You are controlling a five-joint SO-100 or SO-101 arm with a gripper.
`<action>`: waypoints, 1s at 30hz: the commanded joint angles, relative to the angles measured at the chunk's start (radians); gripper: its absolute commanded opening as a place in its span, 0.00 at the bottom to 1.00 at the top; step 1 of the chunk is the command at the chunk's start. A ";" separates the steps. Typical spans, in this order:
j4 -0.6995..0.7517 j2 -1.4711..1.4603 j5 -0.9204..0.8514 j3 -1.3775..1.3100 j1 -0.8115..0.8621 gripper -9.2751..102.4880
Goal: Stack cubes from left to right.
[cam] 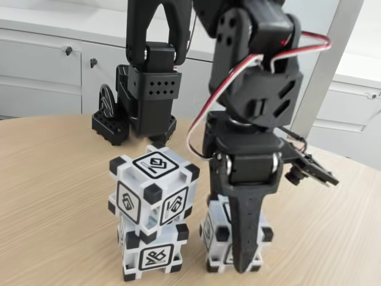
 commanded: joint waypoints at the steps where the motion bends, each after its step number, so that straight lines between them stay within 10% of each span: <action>1: -0.006 0.006 0.021 -0.012 0.021 0.32; 30: 0.017 0.322 0.021 -0.190 0.206 0.26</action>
